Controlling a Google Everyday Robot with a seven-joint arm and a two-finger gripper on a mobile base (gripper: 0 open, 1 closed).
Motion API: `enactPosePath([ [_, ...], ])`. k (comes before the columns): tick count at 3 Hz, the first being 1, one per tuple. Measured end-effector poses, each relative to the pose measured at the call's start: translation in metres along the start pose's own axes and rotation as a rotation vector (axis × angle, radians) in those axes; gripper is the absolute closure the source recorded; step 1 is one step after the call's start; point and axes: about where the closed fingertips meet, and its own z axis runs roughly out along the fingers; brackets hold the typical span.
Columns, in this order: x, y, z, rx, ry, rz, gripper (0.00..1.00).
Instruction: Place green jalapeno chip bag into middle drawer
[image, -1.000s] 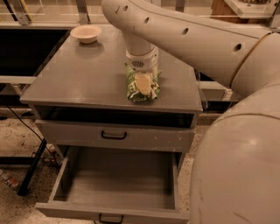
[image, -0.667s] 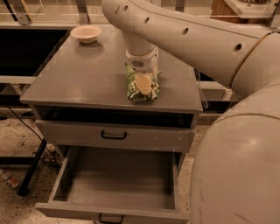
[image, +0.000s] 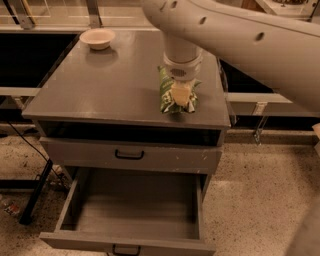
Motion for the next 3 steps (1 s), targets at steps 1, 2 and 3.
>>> enactPosePath([
  [1,0.062,-0.006,-0.022,0.052,-0.022,0.118,1.00],
  [2,0.123,-0.011,-0.037,0.088,-0.040,0.247,1.00],
  [3,0.135,-0.012,-0.039,0.094,-0.041,0.269,1.00],
])
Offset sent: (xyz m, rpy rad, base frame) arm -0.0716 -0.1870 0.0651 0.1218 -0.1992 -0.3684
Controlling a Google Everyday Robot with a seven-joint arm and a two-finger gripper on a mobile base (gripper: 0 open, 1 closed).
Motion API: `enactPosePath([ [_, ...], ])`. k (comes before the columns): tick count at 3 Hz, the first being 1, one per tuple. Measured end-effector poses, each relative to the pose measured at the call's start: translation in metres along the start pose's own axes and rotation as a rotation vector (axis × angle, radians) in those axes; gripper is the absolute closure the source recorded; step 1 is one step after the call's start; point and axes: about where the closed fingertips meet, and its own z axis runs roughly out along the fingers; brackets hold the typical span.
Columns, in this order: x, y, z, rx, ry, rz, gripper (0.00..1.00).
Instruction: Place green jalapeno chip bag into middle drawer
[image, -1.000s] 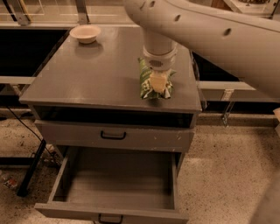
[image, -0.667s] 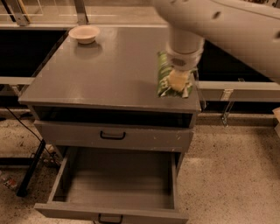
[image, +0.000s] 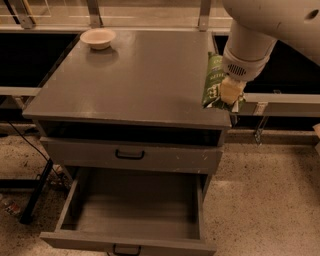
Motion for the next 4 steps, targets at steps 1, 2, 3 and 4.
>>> enactPosePath([
  [1,-0.009,0.005,0.002,-0.017,-0.016,-0.021,1.00],
  [2,-0.030,0.030,-0.005,0.014,-0.080,-0.138,1.00],
  [3,-0.033,0.084,-0.002,0.010,-0.138,-0.318,1.00],
  [4,-0.024,0.112,0.001,0.003,-0.153,-0.408,1.00],
])
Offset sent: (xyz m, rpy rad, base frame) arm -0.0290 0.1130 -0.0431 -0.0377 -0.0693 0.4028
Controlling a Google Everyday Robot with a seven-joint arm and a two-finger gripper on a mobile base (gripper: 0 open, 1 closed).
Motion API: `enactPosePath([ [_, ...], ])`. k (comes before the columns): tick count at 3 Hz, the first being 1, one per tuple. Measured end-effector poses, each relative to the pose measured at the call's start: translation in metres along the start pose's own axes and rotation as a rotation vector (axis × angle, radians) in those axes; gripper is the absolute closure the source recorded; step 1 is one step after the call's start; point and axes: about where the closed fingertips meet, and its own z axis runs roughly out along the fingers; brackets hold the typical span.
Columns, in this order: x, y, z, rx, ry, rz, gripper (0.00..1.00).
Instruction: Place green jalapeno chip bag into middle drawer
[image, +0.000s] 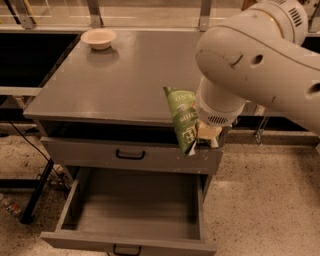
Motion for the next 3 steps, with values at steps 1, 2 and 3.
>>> enactPosePath([
  [1,0.010,0.025,0.002,-0.031,-0.032,-0.086,1.00],
  [2,0.010,0.025,0.002,-0.030,-0.031,-0.081,1.00],
  [3,0.002,0.038,0.000,-0.033,-0.089,-0.140,1.00],
])
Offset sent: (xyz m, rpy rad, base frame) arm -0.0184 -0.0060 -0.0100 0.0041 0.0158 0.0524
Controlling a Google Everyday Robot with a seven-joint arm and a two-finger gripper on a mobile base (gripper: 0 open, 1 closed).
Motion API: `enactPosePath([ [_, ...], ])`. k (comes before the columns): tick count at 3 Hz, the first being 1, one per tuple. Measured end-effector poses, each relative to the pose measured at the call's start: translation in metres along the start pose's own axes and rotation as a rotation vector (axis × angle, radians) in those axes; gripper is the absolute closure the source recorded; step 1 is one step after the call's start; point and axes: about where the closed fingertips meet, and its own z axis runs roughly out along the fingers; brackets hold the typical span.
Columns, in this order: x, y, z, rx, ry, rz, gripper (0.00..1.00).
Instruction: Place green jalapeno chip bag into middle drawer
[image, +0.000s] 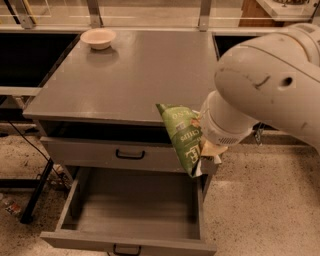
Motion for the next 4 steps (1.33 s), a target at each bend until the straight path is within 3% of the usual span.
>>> enactPosePath([
  [1,-0.017,0.029,0.003,-0.033,-0.089,-0.097,1.00],
  [2,-0.034,0.066,0.011,-0.118,-0.147,-0.269,1.00],
  [3,-0.033,0.065,0.011,-0.115,-0.147,-0.282,1.00],
  [4,-0.042,0.072,0.032,-0.146,-0.190,-0.300,1.00],
])
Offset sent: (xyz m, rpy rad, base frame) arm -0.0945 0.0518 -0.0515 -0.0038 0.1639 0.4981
